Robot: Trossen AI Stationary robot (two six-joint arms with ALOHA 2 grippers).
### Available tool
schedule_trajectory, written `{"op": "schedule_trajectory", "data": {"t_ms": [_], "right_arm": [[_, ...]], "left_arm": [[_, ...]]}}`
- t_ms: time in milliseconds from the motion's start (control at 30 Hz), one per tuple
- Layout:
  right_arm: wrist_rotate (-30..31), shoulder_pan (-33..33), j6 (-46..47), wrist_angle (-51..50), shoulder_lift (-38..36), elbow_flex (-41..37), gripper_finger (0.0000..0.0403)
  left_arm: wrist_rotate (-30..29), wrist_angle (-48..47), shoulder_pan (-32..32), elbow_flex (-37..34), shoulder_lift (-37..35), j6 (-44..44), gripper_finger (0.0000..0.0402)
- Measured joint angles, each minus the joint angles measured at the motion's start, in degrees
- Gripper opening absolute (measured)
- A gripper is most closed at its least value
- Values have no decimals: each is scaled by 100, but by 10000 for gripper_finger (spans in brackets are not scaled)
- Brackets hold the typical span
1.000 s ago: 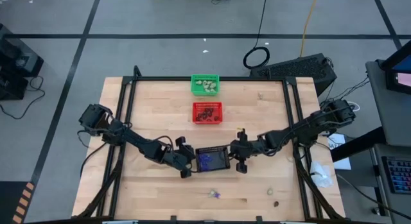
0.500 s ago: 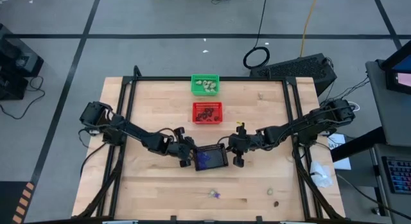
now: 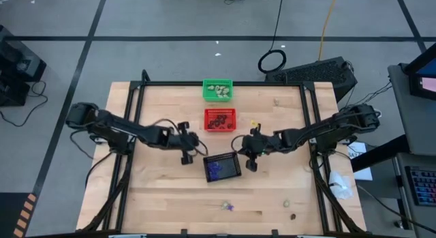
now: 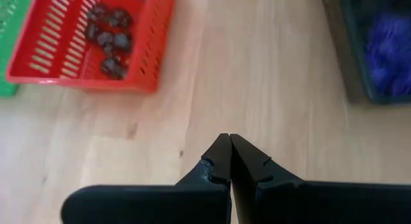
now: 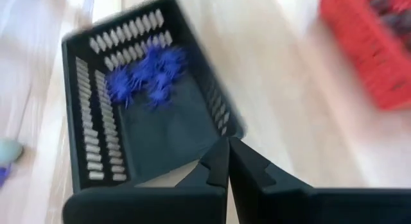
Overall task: Sort Halloween decoration
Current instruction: Adjust the black basket, then put the white skull toy into the green basket
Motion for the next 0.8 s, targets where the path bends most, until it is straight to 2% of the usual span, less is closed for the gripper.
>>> {"op": "schedule_trajectory", "data": {"t_ms": [100, 300, 400, 633, 800], "right_arm": [[0, -262, -91, -225, -335, -1, 0], [31, -1211, -95, -1064, -953, 11, 0], [36, -1859, -94, -1520, -1093, 6, 0], [42, -3545, -221, -2465, -1105, 2, 3], [38, -4590, -239, -2473, -875, 4, 38]], "left_arm": [[627, 836, 444, -641, -490, 67, 0], [1463, 2233, 1313, -1641, -1162, 348, 0], [1905, 2757, 1686, -1930, -1277, 448, 0], [2862, 4929, 2332, -2732, -1183, 123, 0], [3010, 5791, 2487, -3076, -1147, -152, 0]]}}
